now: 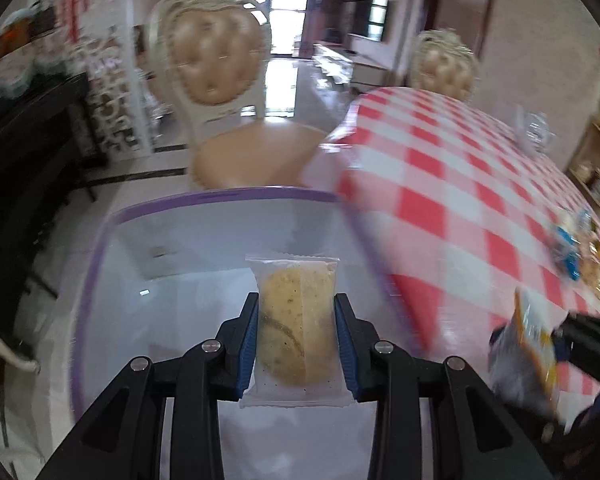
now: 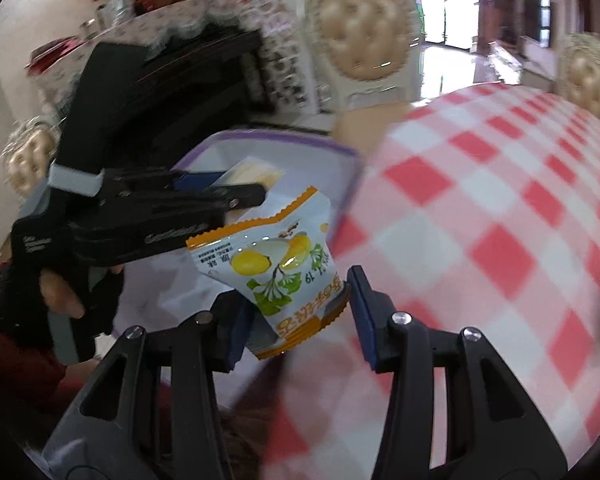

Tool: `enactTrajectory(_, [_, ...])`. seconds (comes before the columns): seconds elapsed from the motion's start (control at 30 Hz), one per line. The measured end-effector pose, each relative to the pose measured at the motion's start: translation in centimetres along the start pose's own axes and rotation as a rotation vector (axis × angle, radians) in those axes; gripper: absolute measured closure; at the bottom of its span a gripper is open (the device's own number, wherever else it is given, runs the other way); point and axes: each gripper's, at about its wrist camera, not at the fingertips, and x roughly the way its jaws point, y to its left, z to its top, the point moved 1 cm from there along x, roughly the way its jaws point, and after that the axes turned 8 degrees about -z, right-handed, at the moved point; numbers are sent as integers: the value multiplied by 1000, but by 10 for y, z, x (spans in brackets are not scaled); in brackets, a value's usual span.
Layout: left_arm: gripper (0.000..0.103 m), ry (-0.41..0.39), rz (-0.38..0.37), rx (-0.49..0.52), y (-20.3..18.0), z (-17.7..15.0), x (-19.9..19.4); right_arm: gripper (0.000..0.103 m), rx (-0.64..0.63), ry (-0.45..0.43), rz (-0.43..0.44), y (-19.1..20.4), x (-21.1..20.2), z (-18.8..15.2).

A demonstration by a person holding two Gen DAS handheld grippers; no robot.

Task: Organize snacks
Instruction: 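Carry both snacks to the clear bin and open both tools to drop them, then grasp the orange-printed bread bag with the right tool while the left tool grasps the blue cartoon packet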

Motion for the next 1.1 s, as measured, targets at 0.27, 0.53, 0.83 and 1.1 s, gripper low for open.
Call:
enactTrajectory(0.27, [28,-60,91,-47,3,5,-10,31,11,26,94,3,13,-1])
enactTrajectory(0.53, [21,-52,-165,107,-98,10,9,30,206,-88,-33,-81,-49,-48])
enactTrajectory(0.83, [20,98,-448,263,-239,1,53,29,458,-117,-331,-194,-117,-121])
enactTrajectory(1.1, [20,69,-478,221,-317,24,93,28,664,-232,-395,-252,-180,-159])
